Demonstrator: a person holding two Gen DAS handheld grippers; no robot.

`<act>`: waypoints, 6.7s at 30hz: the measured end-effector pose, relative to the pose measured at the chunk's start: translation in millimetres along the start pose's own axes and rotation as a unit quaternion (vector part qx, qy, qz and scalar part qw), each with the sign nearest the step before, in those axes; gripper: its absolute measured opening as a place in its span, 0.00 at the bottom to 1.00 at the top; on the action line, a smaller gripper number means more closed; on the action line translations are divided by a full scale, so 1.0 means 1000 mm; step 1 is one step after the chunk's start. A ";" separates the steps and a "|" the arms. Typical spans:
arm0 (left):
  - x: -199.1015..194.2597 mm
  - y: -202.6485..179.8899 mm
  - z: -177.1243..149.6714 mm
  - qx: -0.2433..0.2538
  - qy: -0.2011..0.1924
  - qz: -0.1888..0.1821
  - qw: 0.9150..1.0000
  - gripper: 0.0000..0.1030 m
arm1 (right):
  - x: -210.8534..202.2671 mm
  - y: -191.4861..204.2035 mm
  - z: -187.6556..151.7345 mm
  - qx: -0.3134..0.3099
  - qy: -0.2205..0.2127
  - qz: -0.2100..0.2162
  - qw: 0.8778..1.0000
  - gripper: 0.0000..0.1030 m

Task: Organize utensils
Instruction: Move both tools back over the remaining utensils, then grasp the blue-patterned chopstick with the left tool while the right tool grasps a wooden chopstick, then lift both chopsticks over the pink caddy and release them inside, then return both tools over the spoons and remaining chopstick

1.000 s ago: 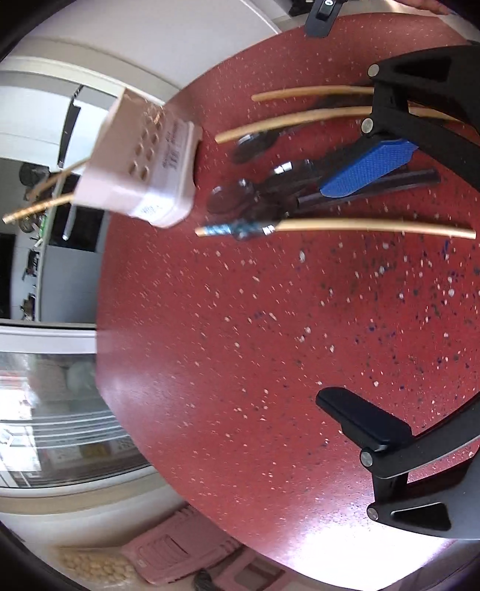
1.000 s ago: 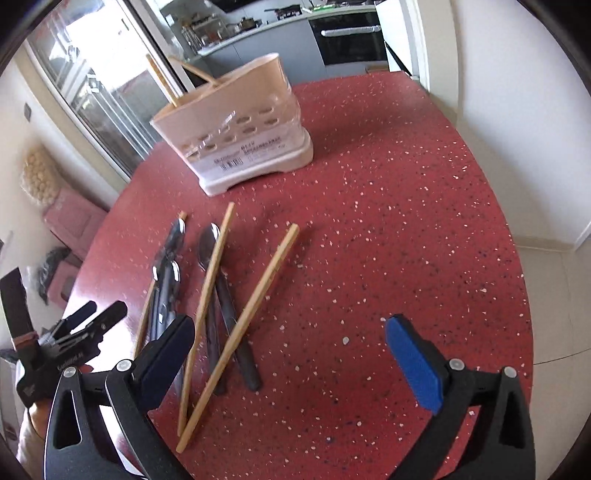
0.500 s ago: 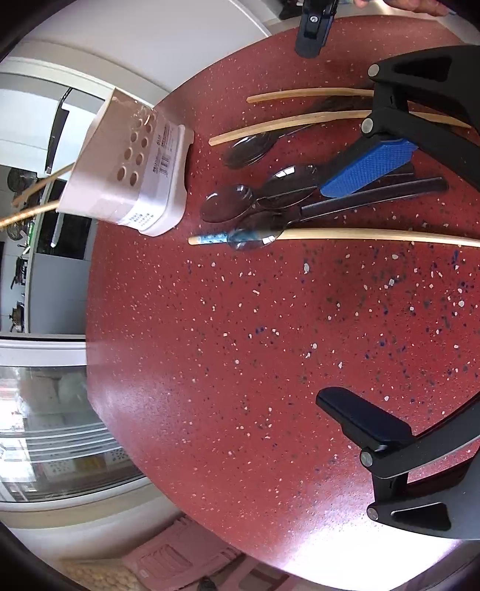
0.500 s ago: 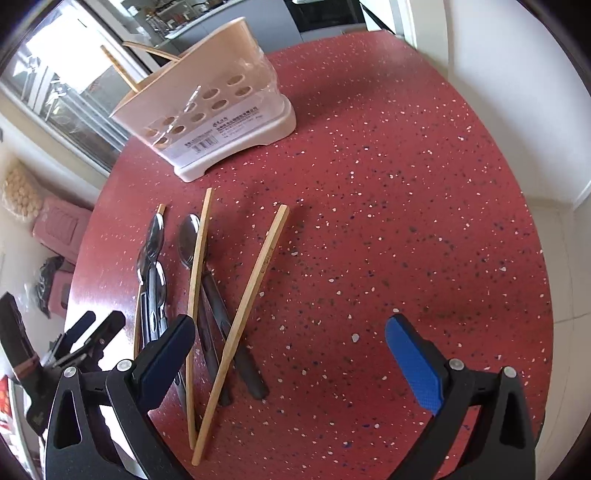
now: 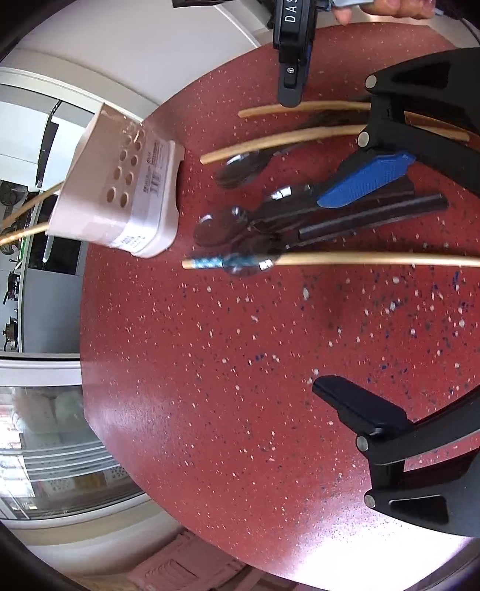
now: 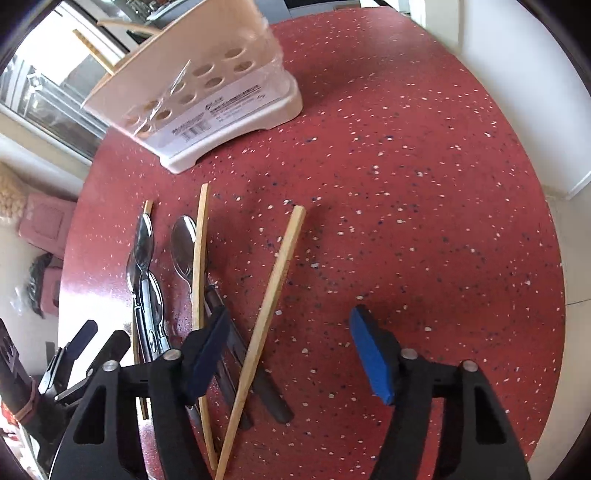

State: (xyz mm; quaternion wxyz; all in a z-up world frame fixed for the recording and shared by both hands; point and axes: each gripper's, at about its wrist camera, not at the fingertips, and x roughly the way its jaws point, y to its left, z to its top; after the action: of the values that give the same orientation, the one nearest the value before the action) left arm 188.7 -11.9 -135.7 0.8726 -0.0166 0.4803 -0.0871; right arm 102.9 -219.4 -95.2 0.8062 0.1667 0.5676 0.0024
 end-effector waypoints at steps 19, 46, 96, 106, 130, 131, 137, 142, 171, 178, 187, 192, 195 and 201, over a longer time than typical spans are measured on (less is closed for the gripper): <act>0.012 0.007 0.017 0.065 0.040 0.013 0.997 0.97 | 0.021 0.071 -0.007 -0.092 -0.003 -0.121 0.988 0.38; -0.011 -0.014 0.036 0.104 0.066 -0.010 0.992 0.36 | -0.011 0.026 -0.017 -0.108 -0.037 0.028 0.993 0.06; -0.118 -0.024 0.250 -0.089 -0.334 -0.079 0.935 0.36 | -0.142 0.096 0.187 -0.187 -0.374 0.144 0.897 0.06; -0.083 -0.028 0.241 -0.082 -0.359 -0.057 0.928 0.36 | -0.101 0.117 0.190 -0.252 -0.419 0.091 0.867 0.06; -0.082 -0.035 0.187 -0.021 -0.307 -0.007 0.951 0.36 | -0.061 0.109 0.154 -0.296 -0.353 0.084 0.884 0.07; -0.084 -0.034 0.187 -0.022 -0.306 -0.007 0.952 0.36 | -0.060 0.109 0.155 -0.293 -0.348 0.085 0.886 0.07; -0.095 -0.029 0.178 -0.019 -0.293 0.005 0.956 0.36 | -0.065 0.099 0.157 -0.263 -0.322 0.097 0.904 0.33; -0.107 -0.021 0.161 -0.025 -0.268 0.012 0.963 0.36 | -0.081 0.088 0.147 -0.238 -0.302 0.118 0.915 0.43; -0.074 0.023 -0.018 -0.052 -0.057 0.002 0.997 1.00 | -0.023 0.013 -0.018 -0.105 -0.083 0.091 0.987 0.77; -0.047 0.020 -0.024 -0.047 -0.020 0.017 0.999 1.00 | 0.010 0.032 -0.030 -0.129 -0.043 0.030 0.990 0.77; -0.031 0.015 -0.024 -0.035 0.006 0.021 0.999 1.00 | 0.027 0.066 -0.029 -0.169 -0.043 -0.025 0.984 0.77; -0.025 0.004 -0.027 -0.027 0.011 0.014 0.999 1.00 | 0.031 0.071 -0.029 -0.175 -0.056 -0.061 0.981 0.77; -0.023 -0.003 -0.024 -0.018 0.012 0.016 1.000 1.00 | 0.029 0.062 -0.028 -0.165 -0.062 -0.066 0.982 0.77; -0.017 -0.010 -0.016 -0.006 0.014 0.028 0.999 1.00 | 0.023 0.041 -0.018 -0.152 -0.067 -0.069 0.984 0.76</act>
State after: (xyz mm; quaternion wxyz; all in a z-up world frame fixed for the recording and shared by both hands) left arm 164.8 -18.2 -129.0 0.8678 -0.0070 0.4933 -0.0600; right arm 102.3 -171.2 -110.7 0.8565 0.0027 0.5156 0.0217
